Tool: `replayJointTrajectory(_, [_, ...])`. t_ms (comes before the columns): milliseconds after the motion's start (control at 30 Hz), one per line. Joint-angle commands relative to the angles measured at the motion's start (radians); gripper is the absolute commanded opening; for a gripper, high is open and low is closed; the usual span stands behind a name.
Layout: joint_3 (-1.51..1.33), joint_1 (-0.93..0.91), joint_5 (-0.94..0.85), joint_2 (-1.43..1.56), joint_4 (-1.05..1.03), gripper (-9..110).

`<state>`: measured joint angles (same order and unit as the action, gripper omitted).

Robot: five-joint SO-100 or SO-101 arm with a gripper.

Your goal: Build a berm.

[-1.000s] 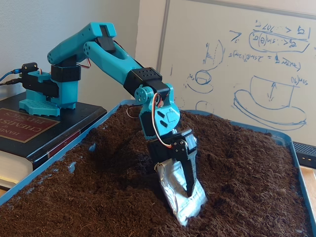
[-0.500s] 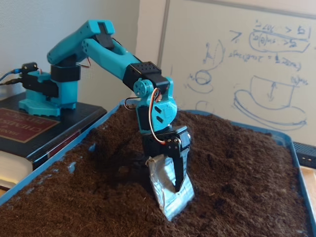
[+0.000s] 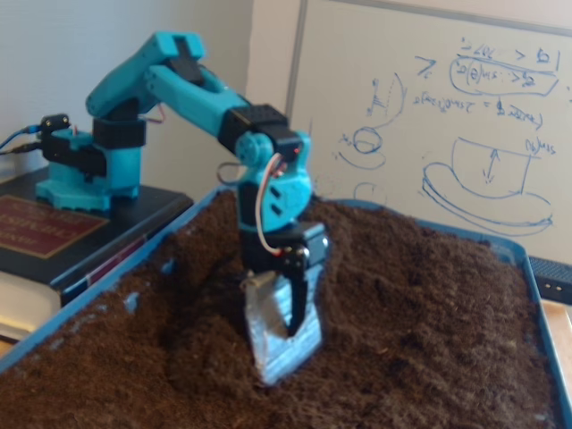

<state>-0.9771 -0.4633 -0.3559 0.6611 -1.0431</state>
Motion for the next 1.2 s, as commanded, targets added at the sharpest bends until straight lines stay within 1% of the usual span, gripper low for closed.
replayJointTrajectory(0, [-0.034,-0.028,0.005,0.064,-0.095,1])
replayJointTrajectory(133, [-0.029,-0.02,0.005,0.126,-0.12,1])
replayJointTrajectory(267, [0.008,-0.006,0.005,0.236,-0.089,1])
replayJointTrajectory(400, [0.069,0.005,0.005,0.345,-0.003,1])
replayJointTrajectory(567, [0.121,0.011,0.005,0.454,0.16,1])
replayJointTrajectory(700, [0.103,0.04,0.005,0.557,0.195,1])
replayJointTrajectory(800, [0.034,0.063,0.009,0.643,0.192,1])
replayJointTrajectory(867, [-0.06,0.091,0.038,0.706,0.17,1])
replayJointTrajectory(1000, [-0.272,0.14,0.106,0.842,0.083,1])
replayJointTrajectory(1167, [-0.546,0.184,0.112,1.026,-0.048,1])
